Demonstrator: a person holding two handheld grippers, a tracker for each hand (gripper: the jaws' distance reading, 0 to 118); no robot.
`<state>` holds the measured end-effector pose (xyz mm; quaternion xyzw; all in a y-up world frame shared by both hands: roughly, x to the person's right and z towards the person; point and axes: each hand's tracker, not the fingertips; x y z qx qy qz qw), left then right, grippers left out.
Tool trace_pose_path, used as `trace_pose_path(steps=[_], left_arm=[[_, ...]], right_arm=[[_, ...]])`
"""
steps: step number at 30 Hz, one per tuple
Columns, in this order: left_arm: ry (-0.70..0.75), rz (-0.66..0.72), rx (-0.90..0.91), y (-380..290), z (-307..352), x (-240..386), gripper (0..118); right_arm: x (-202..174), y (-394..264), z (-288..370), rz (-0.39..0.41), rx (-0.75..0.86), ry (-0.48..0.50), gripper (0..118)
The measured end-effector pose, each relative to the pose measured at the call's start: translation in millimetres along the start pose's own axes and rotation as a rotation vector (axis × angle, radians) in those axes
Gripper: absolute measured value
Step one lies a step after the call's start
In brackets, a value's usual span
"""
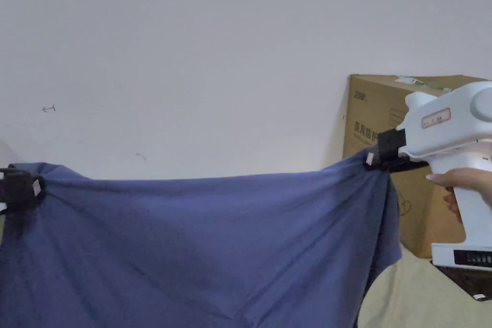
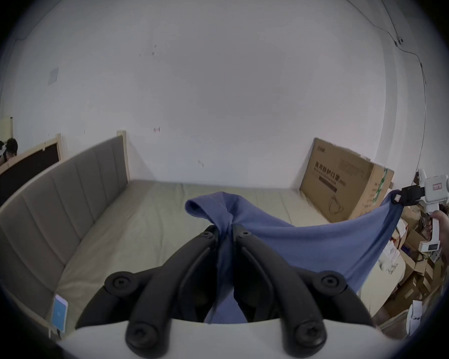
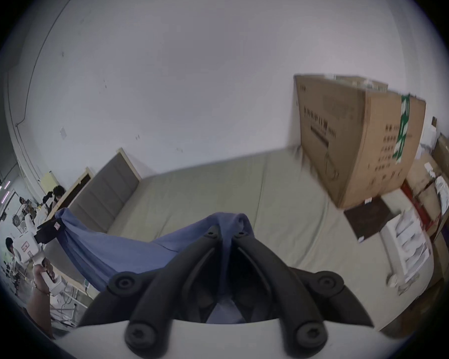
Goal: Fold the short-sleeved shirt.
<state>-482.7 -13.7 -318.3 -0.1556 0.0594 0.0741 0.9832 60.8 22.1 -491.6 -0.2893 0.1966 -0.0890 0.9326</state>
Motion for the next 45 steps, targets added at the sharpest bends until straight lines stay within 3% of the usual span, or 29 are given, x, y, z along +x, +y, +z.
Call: trace_pose_path(steps=[12,17,22,27,31,33,35,36,40,45], left_arm=[[0.0,0.019,0.12,126.1,-104.1,35.7,8],[-0.016,0.067,0.171,145.4,-146.1,47.8,8],[0.003,0.028,0.173,131.2,-192.2,56.7,8],[-0.024,0.09,0.0,43.0,-240.7,58.6,8],[-0.066,0.182,-0.224,-85.1,-251.3,57.4,8],[-0.088,0.219,-0.347,-157.9,-237.0,56.7,8],[-0.101,0.192,-0.423,-211.7,-217.5,51.5,8],[-0.111,0.159,-0.463,-234.6,-199.9,51.4,8],[-0.134,0.242,-0.518,-287.5,-119.5,38.9,8],[-0.061,0.22,-0.489,-295.2,-10.0,18.9,8]], right_arm=[[-34.9,171.5,-15.3,0.033,0.284,-0.178,3],[-36.8,207.8,-31.0,0.06,0.352,-0.241,3],[-27.3,205.4,-58.6,0.093,0.365,-0.284,3],[8.1,118.1,-125.1,0.078,0.241,-0.269,3],[44.8,-26.9,-177.9,0.038,0.054,-0.25,3],[64.5,-110.1,-183.9,-0.002,-0.065,-0.215,3],[81.8,-179.1,-177.8,0.011,-0.155,-0.21,3],[86.3,-213.1,-166.4,0.017,-0.195,-0.195,3],[93.9,-301.2,-90.3,-0.073,-0.286,-0.124,3],[89.8,-353.5,19.9,-0.076,-0.241,-0.171,3]])
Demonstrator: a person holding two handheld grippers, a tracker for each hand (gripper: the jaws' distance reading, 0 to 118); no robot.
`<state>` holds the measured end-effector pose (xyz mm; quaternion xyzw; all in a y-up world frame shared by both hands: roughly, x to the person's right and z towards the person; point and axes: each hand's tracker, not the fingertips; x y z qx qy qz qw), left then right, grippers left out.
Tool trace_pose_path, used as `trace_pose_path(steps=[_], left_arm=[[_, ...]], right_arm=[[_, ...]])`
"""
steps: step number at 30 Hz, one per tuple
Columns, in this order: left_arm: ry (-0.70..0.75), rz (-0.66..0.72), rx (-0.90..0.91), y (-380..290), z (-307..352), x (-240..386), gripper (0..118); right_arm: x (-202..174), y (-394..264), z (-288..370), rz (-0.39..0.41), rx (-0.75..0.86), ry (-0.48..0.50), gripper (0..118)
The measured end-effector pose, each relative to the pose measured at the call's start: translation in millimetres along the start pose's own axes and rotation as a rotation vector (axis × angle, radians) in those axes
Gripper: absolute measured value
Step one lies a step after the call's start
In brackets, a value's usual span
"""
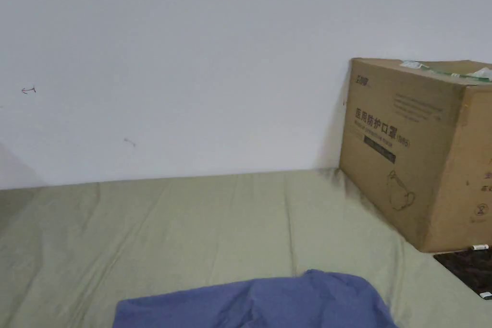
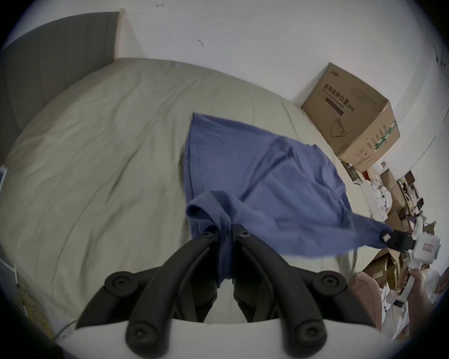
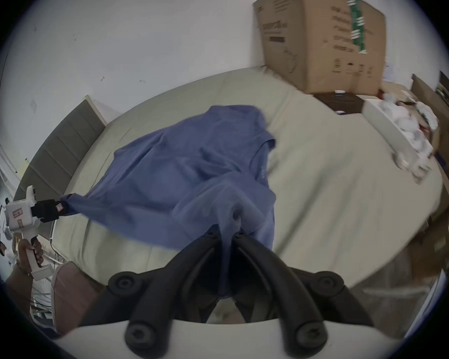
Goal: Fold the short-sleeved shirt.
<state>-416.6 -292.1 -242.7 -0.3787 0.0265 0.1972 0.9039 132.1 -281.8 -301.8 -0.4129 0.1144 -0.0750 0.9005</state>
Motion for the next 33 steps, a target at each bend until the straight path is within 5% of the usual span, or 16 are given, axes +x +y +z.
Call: trace_pose_path(steps=[3,10,11,12,13,14,15,16,20,23,25,27,28,29,31,33], left_arm=[[0.002,0.013,0.011,-10.8,40.7,-5.8,8],[0.042,0.06,-0.081,-11.7,30.3,-16.4,9],[0.034,0.082,-0.085,-12.0,24.7,-18.4,12],[0.033,0.087,-0.084,-13.3,19.8,-15.8,27],[0.012,0.098,-0.085,-14.4,16.2,-14.4,61],[0.003,0.109,-0.071,-15.6,14.7,-14.9,101],[0.001,0.118,-0.067,-16.2,13.2,-15.1,106],[-0.016,0.129,-0.059,-16.7,14.1,-14.1,105],[-0.06,0.141,-0.029,-7.2,24.7,-6.6,105],[-0.054,0.042,0.105,6.8,47.6,13.9,105],[-0.035,-0.019,0.278,12.2,67.3,30.3,95],[-0.032,-0.076,0.482,11.9,83.9,43.9,46],[-0.032,-0.103,0.554,11.3,87.6,48.4,16],[-0.035,-0.135,0.611,13.3,88.0,51.1,1],[-0.006,-0.162,0.59,25.0,78.0,60.2,1],[-0.003,-0.153,0.522,45.2,57.3,62.6,1]], right_arm=[[7.4,-17.0,33.6,-0.072,-0.007,0.013,3],[7.1,-11.9,1.7,-0.081,-0.135,0.012,3],[7.7,-9.6,-7.1,-0.122,-0.151,0.013,3],[8.3,-8.1,-12.9,-0.151,-0.141,0.004,8],[9.2,-6.5,-16.8,-0.18,-0.122,0.006,26],[9.8,-4.5,-19.8,-0.204,-0.1,-0.001,78],[8.3,-2.4,-19.6,-0.223,-0.072,-0.031,110],[5.1,-0.1,-19.7,-0.224,-0.062,-0.069,118],[-13.5,14.5,-3.6,-0.212,0.002,-0.031,118],[-33.2,24.8,22.6,-0.149,0.158,-0.034,114],[-48.9,30.9,37.6,-0.121,0.297,-0.004,91],[-62.9,32.0,54.3,-0.072,0.482,0.119,23],[-68.4,33.8,54.5,-0.051,0.528,0.179,1],[-77.0,38.0,52.1,-0.035,0.557,0.209,1],[-90.7,44.4,46.9,-0.007,0.578,0.121,1],[-93.7,54.6,34.5,-0.006,0.56,0.211,0]])
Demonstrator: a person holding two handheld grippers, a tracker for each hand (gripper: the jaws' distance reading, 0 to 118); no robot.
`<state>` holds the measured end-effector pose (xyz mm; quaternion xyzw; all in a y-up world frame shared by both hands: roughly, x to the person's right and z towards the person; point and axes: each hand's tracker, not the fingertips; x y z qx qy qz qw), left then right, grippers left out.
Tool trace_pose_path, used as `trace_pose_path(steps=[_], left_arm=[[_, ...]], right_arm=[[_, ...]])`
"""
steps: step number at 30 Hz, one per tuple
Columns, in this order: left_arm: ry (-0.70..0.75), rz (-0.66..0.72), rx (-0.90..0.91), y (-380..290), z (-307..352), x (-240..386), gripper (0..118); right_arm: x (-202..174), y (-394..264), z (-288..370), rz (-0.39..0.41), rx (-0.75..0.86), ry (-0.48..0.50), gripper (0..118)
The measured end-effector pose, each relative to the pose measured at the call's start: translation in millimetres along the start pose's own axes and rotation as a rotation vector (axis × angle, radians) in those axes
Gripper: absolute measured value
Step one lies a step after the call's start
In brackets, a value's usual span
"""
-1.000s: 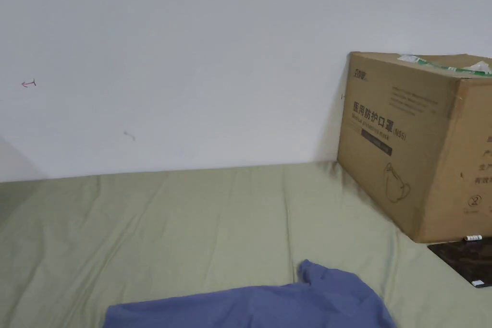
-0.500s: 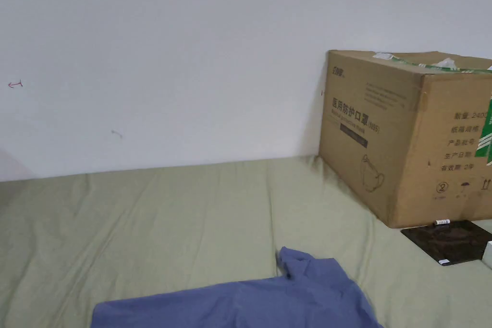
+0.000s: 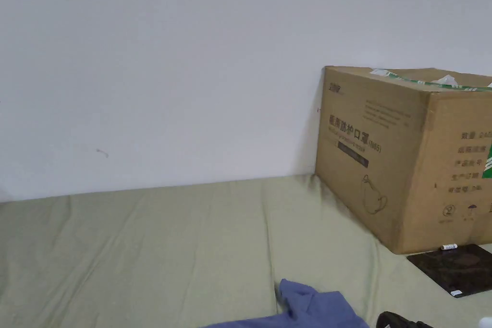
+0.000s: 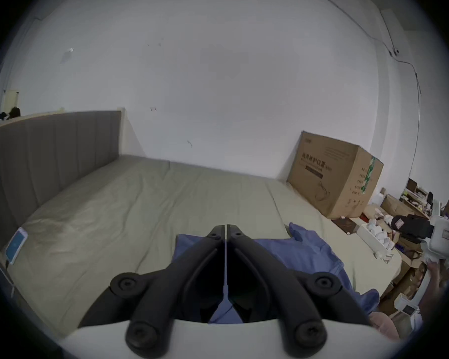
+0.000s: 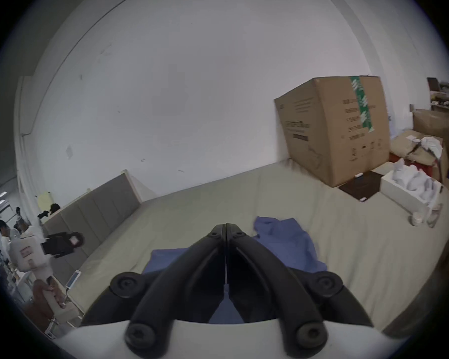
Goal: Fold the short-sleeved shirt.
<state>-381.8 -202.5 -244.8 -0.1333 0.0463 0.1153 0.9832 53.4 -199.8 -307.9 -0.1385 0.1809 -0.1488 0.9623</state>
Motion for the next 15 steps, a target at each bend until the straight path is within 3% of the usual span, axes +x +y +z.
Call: trace_pose_path(steps=[4,7,8,10,11,15], left_arm=[[-0.016,-0.016,-0.254,14.0,-90.6,-26.8,0],[-0.014,-0.01,-0.545,6.1,-191.5,-60.1,1],[-0.035,-0.019,-0.626,-4.3,-222.6,-74.1,22],[-0.011,-0.063,-0.68,-21.1,-266.0,-87.3,107],[0.036,-0.071,-0.71,-31.2,-287.4,-93.7,118],[0.139,-0.087,-0.715,-55.1,-336.8,-115.4,114]], right_arm=[[0.1,-4.2,-29.5,-0.003,-0.045,-0.012,0],[9.2,-11.8,-52.0,-0.003,-0.112,-0.019,0],[12.1,-15.3,-59.1,-0.006,-0.133,-0.02,0],[19.3,-21.8,-70.7,-0.017,-0.172,-0.025,0],[22.7,-25.1,-75.6,-0.027,-0.189,-0.02,0],[31.8,-35.8,-91.4,-0.038,-0.251,-0.025,1]])
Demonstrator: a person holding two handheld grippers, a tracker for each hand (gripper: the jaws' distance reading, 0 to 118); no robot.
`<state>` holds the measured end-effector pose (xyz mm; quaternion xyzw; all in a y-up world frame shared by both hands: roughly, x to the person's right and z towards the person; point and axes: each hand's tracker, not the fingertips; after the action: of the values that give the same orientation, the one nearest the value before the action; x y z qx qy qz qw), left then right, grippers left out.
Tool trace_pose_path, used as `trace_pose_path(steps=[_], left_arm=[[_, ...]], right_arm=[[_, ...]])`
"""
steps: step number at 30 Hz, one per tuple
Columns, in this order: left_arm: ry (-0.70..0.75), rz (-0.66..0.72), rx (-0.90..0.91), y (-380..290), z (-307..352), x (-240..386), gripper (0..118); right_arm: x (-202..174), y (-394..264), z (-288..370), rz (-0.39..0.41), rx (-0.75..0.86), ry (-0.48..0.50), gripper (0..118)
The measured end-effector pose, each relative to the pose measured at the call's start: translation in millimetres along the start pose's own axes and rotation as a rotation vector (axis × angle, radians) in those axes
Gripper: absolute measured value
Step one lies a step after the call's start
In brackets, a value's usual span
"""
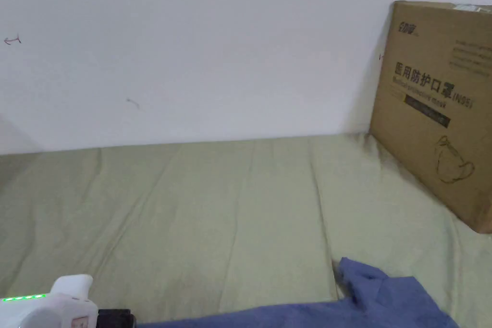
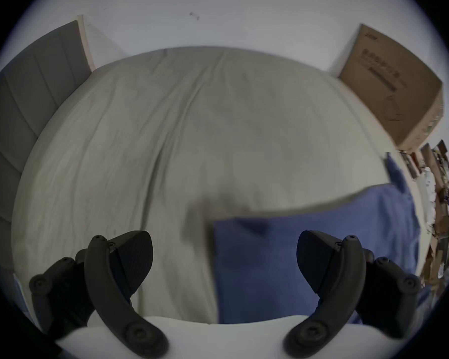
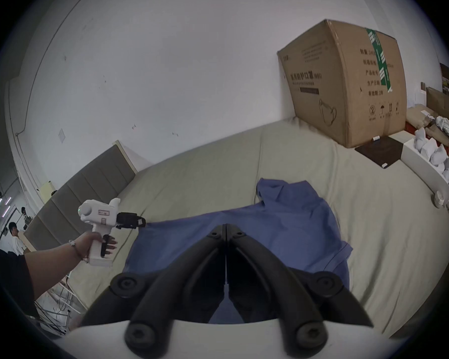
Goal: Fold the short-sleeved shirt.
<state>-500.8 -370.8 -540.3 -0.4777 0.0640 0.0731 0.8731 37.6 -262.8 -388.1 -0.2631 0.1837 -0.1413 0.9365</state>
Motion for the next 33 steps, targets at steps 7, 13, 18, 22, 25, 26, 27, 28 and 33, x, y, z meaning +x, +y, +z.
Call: trace_pose_path(steps=[7,13,18,22,25,26,27,28,33], left_arm=[[0.05,-0.044,-0.01,-21.4,-38.5,-2.0,111],[0.029,-0.114,0.108,-33.8,4.9,25.2,2],[-0.03,-0.112,0.146,-34.9,41.9,34.2,2],[-0.067,-0.067,0.218,-30.3,83.9,33.4,2],[-0.043,-0.106,0.245,-29.2,102.6,32.9,2],[-0.041,-0.118,0.244,-29.8,106.7,32.5,2],[-0.039,-0.127,0.242,-30.5,109.1,32.1,2],[-0.034,-0.131,0.234,-30.9,109.8,31.7,2],[-0.013,-0.128,0.188,-31.3,94.4,25.3,2]], right_arm=[[9.0,-2.4,-20.9,-0.007,-0.046,-0.009,1],[43.3,21.2,-36.2,-0.073,0.002,-0.044,1],[113.8,70.7,-103.0,-0.138,-0.138,-0.137,1],[155.1,91.8,-179.2,-0.109,-0.353,-0.266,118],[170.0,93.8,-225.5,-0.071,-0.454,-0.363,118],[173.6,90.5,-241.6,-0.061,-0.496,-0.387,117],[176.1,88.5,-255.8,-0.055,-0.531,-0.379,114],[176.9,86.7,-265.8,-0.053,-0.55,-0.376,110],[162.2,74.1,-293.6,0.028,-0.645,-0.445,89]])
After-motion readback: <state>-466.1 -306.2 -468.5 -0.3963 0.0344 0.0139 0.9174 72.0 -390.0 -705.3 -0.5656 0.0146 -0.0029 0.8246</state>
